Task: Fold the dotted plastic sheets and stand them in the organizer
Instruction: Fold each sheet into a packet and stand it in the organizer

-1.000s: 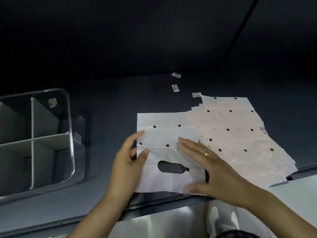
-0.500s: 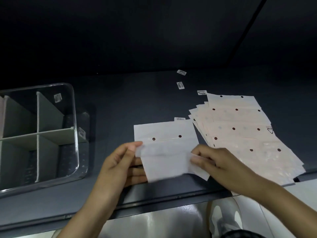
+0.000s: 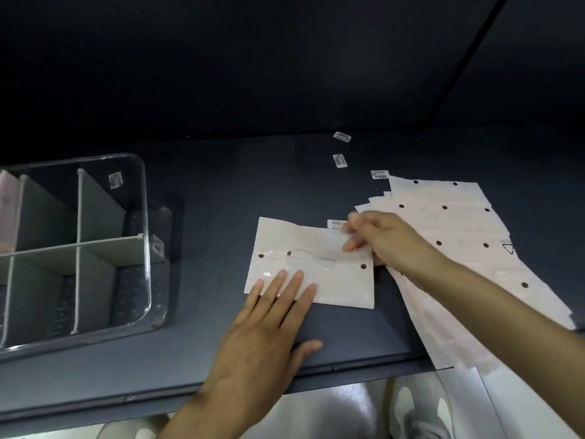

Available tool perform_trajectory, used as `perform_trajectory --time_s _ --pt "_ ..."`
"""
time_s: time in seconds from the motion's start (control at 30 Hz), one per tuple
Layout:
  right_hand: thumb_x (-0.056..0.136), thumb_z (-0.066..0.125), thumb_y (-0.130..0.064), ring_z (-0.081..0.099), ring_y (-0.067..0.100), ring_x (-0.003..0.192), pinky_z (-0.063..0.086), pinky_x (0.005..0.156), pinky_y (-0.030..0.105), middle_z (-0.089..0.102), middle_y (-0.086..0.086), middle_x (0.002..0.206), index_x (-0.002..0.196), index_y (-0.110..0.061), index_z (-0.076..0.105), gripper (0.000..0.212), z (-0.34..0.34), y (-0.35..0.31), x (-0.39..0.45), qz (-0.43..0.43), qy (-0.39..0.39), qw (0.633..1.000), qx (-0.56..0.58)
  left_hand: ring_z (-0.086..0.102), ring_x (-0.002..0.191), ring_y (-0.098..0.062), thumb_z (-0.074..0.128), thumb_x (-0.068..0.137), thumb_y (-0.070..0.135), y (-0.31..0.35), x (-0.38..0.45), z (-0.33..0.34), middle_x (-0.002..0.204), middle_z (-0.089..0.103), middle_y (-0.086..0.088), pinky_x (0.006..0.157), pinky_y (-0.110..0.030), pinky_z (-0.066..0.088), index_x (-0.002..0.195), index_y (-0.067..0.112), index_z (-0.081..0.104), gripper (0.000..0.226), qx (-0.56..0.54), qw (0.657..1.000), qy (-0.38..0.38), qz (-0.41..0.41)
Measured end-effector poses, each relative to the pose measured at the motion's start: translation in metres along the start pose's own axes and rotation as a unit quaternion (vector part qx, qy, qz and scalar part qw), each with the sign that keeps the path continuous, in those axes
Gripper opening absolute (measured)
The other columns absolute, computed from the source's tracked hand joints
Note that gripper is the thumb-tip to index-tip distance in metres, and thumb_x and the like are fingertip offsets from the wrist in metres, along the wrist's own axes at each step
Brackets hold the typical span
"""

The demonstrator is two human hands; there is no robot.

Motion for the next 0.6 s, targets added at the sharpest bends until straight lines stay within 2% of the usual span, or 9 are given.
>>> perform_trajectory --time_s 0.07,0.13,0.2,0.27,0.33,0.4,0.47,0.53,0.6 --pt "0.098 0.041 -0.034 0.058 0.015 0.091 0.043 0.082 0.030 0.066 -0.006 0.089 0.093 -0.022 0.059 0.022 -0.021 -0.008 -0.022 -0.107 0.180 0.977 -0.045 0.042 0.133 -0.027 0.027 0.088 0.055 -0.002 -0.002 0.007 0.144 0.045 -0.006 0.106 -0.045 0.029 0.137 0.019 0.049 0.065 0.019 0.999 -0.032 0.000" --pt "0.098 0.039 -0.031 0.055 0.009 0.096 0.040 0.086 0.022 0.061 -0.011 0.099 0.102 -0.021 0.060 0.024 -0.018 -0.016 -0.055 -0.234 0.256 0.931 -0.116 0.039 0.135 -0.031 0.025 0.089 0.057 -0.004 -0.002 0.010 0.146 0.042 -0.008 0.104 -0.046 0.025 0.140 0.024 0.045 0.064 0.033 0.998 -0.046 0.000" --pt "0.096 0.039 -0.026 0.054 0.008 0.103 0.036 0.093 0.013 0.063 -0.006 0.108 0.108 -0.015 0.064 0.030 0.006 -0.016 -0.079 -0.334 0.210 0.898 -0.197 0.035 0.136 -0.036 0.023 0.089 0.058 -0.006 -0.001 0.012 0.147 0.040 -0.012 0.104 -0.049 0.022 0.142 0.029 0.041 0.062 0.046 0.998 -0.050 -0.007" --pt "0.094 0.042 -0.027 0.054 0.011 0.116 0.036 0.103 0.016 0.063 0.000 0.122 0.116 -0.012 0.065 0.035 0.037 -0.009 -0.091 -0.394 0.133 0.853 -0.316 0.034 0.136 -0.038 0.023 0.089 0.059 -0.009 0.000 0.011 0.147 0.039 -0.016 0.104 -0.051 0.022 0.142 0.035 0.036 0.060 0.048 0.997 -0.049 -0.020" --pt "0.093 0.048 -0.034 0.053 0.019 0.124 0.043 0.103 0.030 0.058 0.006 0.131 0.124 -0.007 0.061 0.044 0.053 0.004 -0.090 -0.402 0.095 0.811 -0.414 0.038 0.134 -0.038 0.022 0.088 0.061 -0.011 0.002 0.008 0.145 0.040 -0.019 0.108 -0.053 0.029 0.141 0.038 0.034 0.058 0.046 0.997 -0.046 -0.029" --pt "0.087 0.058 -0.037 0.054 0.024 0.122 0.049 0.096 0.041 0.056 0.012 0.132 0.125 -0.001 0.059 0.052 0.053 0.011 -0.083 -0.383 0.095 0.797 -0.457 0.046 0.129 -0.034 0.023 0.087 0.062 -0.016 0.004 0.004 0.144 0.044 -0.017 0.104 -0.048 0.040 0.138 0.039 0.042 0.059 0.046 0.997 -0.050 -0.034" --pt "0.082 0.064 -0.035 0.058 0.025 0.118 0.049 0.095 0.042 0.059 0.015 0.128 0.121 0.001 0.061 0.054 0.048 0.014 -0.079 -0.386 0.103 0.776 -0.488 0.054 0.122 -0.028 0.026 0.084 0.063 -0.021 0.009 -0.002 0.140 0.050 -0.011 0.099 -0.041 0.042 0.133 0.033 0.053 0.063 0.036 0.998 -0.040 -0.036" --pt "0.088 0.059 -0.030 0.059 0.024 0.116 0.045 0.100 0.037 0.061 0.015 0.126 0.121 0.001 0.061 0.046 0.045 0.016 -0.077 -0.409 0.099 0.743 -0.521 0.058 0.116 -0.024 0.031 0.082 0.063 -0.028 0.015 -0.008 0.134 0.056 -0.005 0.094 -0.036 0.039 0.127 0.023 0.060 0.066 0.016 0.999 -0.024 -0.039" --pt "0.085 0.058 -0.011 0.059 0.023 0.117 0.043 0.101 0.036 0.060 0.015 0.126 0.126 0.002 0.056 0.043 0.043 0.017 -0.076 -0.426 0.085 0.716 -0.546 0.060 0.113 -0.022 0.035 0.081 0.062 -0.033 0.019 -0.013 0.130 0.059 -0.001 0.093 -0.034 0.040 0.120 0.018 0.064 0.066 -0.009 0.999 -0.003 -0.038"
Point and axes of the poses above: each hand's wrist, its own x-axis towards the middle knuckle, its own z-axis out of the palm, y = z × x, the point moved 6 cm from there along x, towards the middle knuckle
